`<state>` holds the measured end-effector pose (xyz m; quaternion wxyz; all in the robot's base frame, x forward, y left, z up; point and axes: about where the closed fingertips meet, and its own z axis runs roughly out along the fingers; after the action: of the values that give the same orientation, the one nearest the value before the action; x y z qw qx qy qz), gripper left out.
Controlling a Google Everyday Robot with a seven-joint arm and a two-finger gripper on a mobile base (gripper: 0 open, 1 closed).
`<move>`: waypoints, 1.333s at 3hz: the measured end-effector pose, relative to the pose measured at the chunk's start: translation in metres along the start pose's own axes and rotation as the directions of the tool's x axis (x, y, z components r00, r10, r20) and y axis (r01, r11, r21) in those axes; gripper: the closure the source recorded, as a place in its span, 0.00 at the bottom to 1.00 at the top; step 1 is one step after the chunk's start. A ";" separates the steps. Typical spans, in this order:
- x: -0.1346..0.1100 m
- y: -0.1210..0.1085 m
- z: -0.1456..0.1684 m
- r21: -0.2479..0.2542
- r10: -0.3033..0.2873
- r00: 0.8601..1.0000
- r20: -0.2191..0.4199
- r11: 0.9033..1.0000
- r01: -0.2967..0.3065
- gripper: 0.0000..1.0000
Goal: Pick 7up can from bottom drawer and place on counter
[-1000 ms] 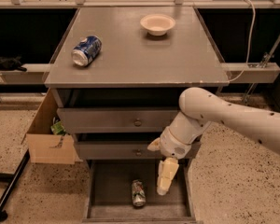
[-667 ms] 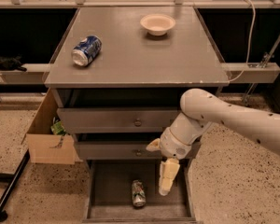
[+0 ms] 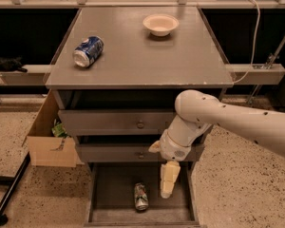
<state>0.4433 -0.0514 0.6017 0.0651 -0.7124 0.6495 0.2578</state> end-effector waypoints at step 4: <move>0.004 0.016 0.021 0.137 -0.143 0.943 -0.302 0.972 0.191 0.00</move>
Offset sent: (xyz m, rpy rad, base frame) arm 0.0020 -0.0079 0.0007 -0.1214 -0.1179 0.0091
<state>0.4220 -0.0482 0.5853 0.0495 -0.7872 0.6082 0.0895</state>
